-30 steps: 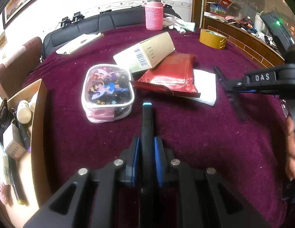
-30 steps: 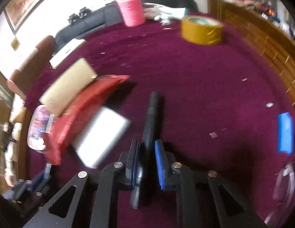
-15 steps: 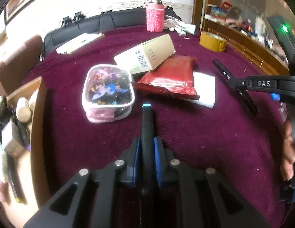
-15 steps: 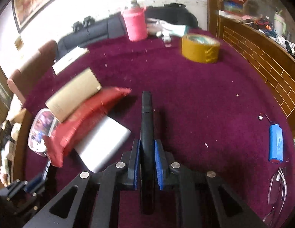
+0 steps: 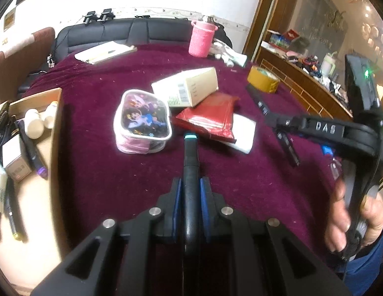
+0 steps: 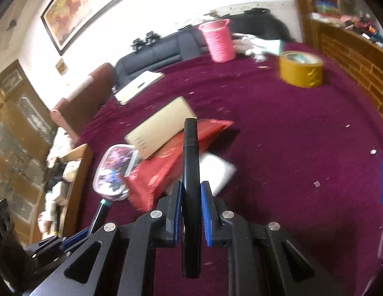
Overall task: Organize objects
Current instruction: 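Carry the marker and pen into the cardboard tray and open both tools, then grasp the pink cartoon pouch with left tool while right tool grasps the white foam pad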
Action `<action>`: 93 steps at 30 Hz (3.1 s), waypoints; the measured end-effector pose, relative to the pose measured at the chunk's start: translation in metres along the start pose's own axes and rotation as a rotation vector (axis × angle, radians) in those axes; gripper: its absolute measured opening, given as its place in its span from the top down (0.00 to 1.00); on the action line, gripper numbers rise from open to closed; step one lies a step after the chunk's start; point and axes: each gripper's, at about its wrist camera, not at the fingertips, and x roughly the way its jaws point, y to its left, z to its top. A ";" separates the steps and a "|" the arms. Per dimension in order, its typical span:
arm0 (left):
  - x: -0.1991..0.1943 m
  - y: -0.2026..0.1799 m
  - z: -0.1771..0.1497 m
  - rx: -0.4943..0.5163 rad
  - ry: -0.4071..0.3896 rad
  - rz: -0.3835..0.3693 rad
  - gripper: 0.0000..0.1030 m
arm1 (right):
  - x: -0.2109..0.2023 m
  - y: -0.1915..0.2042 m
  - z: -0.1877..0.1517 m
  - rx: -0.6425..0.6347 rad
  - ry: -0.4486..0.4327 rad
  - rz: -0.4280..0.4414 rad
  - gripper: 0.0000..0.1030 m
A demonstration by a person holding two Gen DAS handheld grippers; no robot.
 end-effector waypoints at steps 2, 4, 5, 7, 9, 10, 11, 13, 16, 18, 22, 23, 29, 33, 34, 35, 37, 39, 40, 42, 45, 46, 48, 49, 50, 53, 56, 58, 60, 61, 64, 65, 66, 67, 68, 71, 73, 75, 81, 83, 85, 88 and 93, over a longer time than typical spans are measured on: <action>-0.009 0.005 0.001 -0.010 -0.015 -0.008 0.86 | -0.005 0.010 -0.004 -0.010 -0.007 0.039 0.84; -0.021 0.012 0.001 -0.029 -0.038 -0.012 0.86 | -0.008 0.024 -0.008 -0.030 -0.004 0.074 0.84; -0.027 0.016 0.002 -0.038 -0.048 -0.013 0.86 | -0.009 0.029 -0.009 -0.031 0.002 0.095 0.84; -0.037 0.023 0.002 -0.054 -0.065 -0.011 0.86 | -0.010 0.043 -0.013 -0.033 0.025 0.150 0.84; -0.048 0.032 0.002 -0.074 -0.085 -0.011 0.86 | -0.011 0.059 -0.016 -0.045 0.046 0.190 0.84; -0.054 0.037 0.002 -0.084 -0.099 -0.007 0.86 | -0.012 0.067 -0.018 -0.055 0.053 0.206 0.84; -0.060 0.042 0.002 -0.093 -0.111 0.000 0.86 | -0.013 0.076 -0.019 -0.065 0.061 0.225 0.84; -0.073 0.053 0.000 -0.110 -0.133 0.010 0.86 | -0.013 0.094 -0.022 -0.089 0.076 0.255 0.84; -0.090 0.072 -0.002 -0.141 -0.168 0.040 0.86 | -0.011 0.125 -0.029 -0.136 0.104 0.290 0.84; -0.102 0.091 -0.005 -0.178 -0.191 0.059 0.86 | -0.006 0.145 -0.033 -0.168 0.126 0.303 0.84; -0.121 0.127 -0.012 -0.243 -0.222 0.111 0.86 | 0.011 0.189 -0.046 -0.238 0.171 0.319 0.84; -0.126 0.139 -0.015 -0.266 -0.230 0.129 0.86 | 0.016 0.197 -0.048 -0.254 0.181 0.323 0.84; -0.141 0.192 -0.030 -0.364 -0.244 0.212 0.86 | 0.055 0.240 -0.067 -0.316 0.256 0.312 0.84; -0.142 0.218 -0.038 -0.412 -0.235 0.254 0.86 | 0.080 0.253 -0.079 -0.340 0.314 0.307 0.83; -0.141 0.223 -0.040 -0.422 -0.232 0.256 0.86 | 0.083 0.255 -0.080 -0.347 0.316 0.303 0.83; -0.140 0.225 -0.042 -0.427 -0.229 0.259 0.86 | 0.086 0.257 -0.082 -0.354 0.318 0.298 0.83; -0.137 0.230 -0.044 -0.435 -0.223 0.265 0.86 | 0.091 0.260 -0.084 -0.365 0.321 0.292 0.83; -0.133 0.234 -0.045 -0.442 -0.218 0.264 0.86 | 0.095 0.264 -0.085 -0.383 0.319 0.282 0.83; -0.133 0.235 -0.046 -0.442 -0.215 0.270 0.86 | 0.096 0.265 -0.086 -0.388 0.318 0.277 0.83; -0.130 0.239 -0.047 -0.451 -0.204 0.280 0.86 | 0.099 0.269 -0.088 -0.397 0.319 0.266 0.83; -0.128 0.244 -0.051 -0.465 -0.192 0.295 0.86 | 0.106 0.274 -0.093 -0.403 0.338 0.266 0.83; -0.127 0.244 -0.052 -0.467 -0.189 0.298 0.86 | 0.107 0.275 -0.095 -0.405 0.342 0.266 0.83; -0.126 0.247 -0.053 -0.472 -0.184 0.301 0.86 | 0.108 0.276 -0.096 -0.407 0.338 0.261 0.83; -0.126 0.247 -0.053 -0.473 -0.184 0.300 0.86 | 0.109 0.276 -0.095 -0.402 0.340 0.262 0.83; -0.126 0.248 -0.053 -0.474 -0.186 0.301 0.86 | 0.109 0.276 -0.095 -0.401 0.343 0.264 0.83; -0.125 0.248 -0.053 -0.469 -0.180 0.320 0.86 | 0.113 0.273 -0.094 -0.391 0.353 0.270 0.83; -0.122 0.250 -0.054 -0.469 -0.167 0.335 0.86 | 0.112 0.271 -0.092 -0.388 0.353 0.281 0.83; -0.122 0.250 -0.054 -0.467 -0.166 0.338 0.86 | 0.108 0.271 -0.092 -0.390 0.350 0.289 0.82; -0.123 0.249 -0.054 -0.460 -0.160 0.344 0.85 | 0.104 0.270 -0.091 -0.386 0.345 0.296 0.82; -0.123 0.248 -0.053 -0.459 -0.159 0.347 0.84 | 0.101 0.269 -0.090 -0.386 0.337 0.300 0.82; -0.124 0.248 -0.053 -0.468 -0.157 0.340 0.71 | 0.094 0.266 -0.087 -0.388 0.325 0.309 0.82; -0.125 0.247 -0.052 -0.468 -0.158 0.329 0.68 | 0.092 0.264 -0.085 -0.383 0.321 0.309 0.82; -0.125 0.245 -0.051 -0.466 -0.155 0.332 0.65 | 0.089 0.261 -0.084 -0.377 0.318 0.314 0.82; -0.127 0.243 -0.051 -0.461 -0.158 0.338 0.64 | 0.087 0.258 -0.082 -0.371 0.317 0.315 0.81; -0.129 0.239 -0.049 -0.450 -0.165 0.346 0.60 | 0.085 0.255 -0.081 -0.363 0.317 0.315 0.81; -0.135 0.232 -0.047 -0.431 -0.179 0.358 0.58 | 0.076 0.237 -0.072 -0.320 0.306 0.323 0.80; -0.138 0.228 -0.044 -0.427 -0.187 0.351 0.58 | 0.068 0.218 -0.062 -0.284 0.280 0.321 0.80; -0.140 0.222 -0.040 -0.417 -0.195 0.336 0.57 | 0.060 0.201 -0.051 -0.251 0.258 0.314 0.75; -0.136 0.193 -0.026 -0.355 -0.185 0.282 0.57 | 0.032 0.129 -0.011 -0.148 0.150 0.227 0.59; -0.131 0.180 -0.019 -0.323 -0.174 0.269 0.56 | 0.026 0.101 0.003 -0.112 0.109 0.184 0.55; -0.122 0.162 -0.010 -0.282 -0.159 0.245 0.54 | 0.023 0.077 0.013 -0.082 0.082 0.151 0.51; -0.106 0.132 0.005 -0.215 -0.128 0.213 0.50 | 0.024 0.046 0.022 -0.057 0.026 0.075 0.45; -0.060 0.073 0.042 -0.118 -0.049 0.118 0.30 | 0.037 0.009 0.027 -0.045 0.013 -0.051 0.45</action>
